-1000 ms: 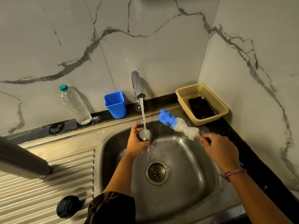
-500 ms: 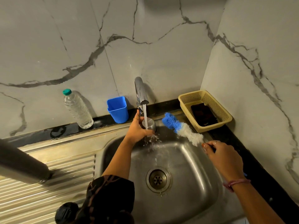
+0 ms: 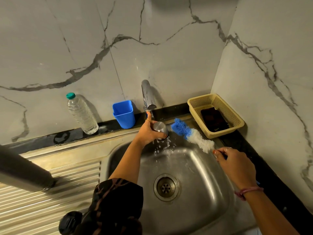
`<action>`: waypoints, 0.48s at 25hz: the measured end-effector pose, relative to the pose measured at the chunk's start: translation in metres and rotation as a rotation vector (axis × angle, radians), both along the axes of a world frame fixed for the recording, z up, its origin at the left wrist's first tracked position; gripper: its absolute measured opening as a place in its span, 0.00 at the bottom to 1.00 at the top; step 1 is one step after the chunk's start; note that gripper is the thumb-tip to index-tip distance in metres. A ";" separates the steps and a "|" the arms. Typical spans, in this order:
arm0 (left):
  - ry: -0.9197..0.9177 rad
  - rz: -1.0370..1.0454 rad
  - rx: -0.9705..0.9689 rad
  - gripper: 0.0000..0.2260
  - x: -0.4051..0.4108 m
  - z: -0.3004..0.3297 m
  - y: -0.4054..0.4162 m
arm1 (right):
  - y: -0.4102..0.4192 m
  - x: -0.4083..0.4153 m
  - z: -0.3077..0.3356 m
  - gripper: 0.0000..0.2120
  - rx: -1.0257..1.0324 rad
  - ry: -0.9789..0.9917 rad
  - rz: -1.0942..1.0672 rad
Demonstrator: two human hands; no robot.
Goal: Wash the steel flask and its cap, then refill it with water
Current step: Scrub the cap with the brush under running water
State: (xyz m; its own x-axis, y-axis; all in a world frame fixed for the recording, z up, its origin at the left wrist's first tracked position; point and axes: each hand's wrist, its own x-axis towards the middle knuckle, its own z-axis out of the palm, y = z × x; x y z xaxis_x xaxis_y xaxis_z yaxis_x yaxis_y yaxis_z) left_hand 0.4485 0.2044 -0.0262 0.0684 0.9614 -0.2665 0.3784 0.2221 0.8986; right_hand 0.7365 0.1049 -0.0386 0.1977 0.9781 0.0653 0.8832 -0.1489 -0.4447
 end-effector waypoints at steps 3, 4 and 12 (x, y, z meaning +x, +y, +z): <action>0.004 0.024 0.010 0.54 -0.001 -0.005 -0.004 | 0.000 0.000 -0.002 0.13 -0.011 0.003 0.007; 0.005 0.032 0.020 0.54 0.000 -0.007 -0.005 | -0.001 -0.001 -0.002 0.13 -0.014 0.002 0.011; -0.159 0.330 -0.021 0.46 0.003 -0.033 -0.059 | -0.006 -0.002 -0.004 0.12 -0.032 0.043 0.067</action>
State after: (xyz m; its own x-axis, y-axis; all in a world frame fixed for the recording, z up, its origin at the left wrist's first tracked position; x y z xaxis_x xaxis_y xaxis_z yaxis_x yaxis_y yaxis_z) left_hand 0.4513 0.1459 -0.0588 -0.2027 0.9330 -0.2972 0.1394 0.3279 0.9343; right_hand 0.7346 0.0992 -0.0430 0.1342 0.9906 0.0264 0.8716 -0.1053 -0.4788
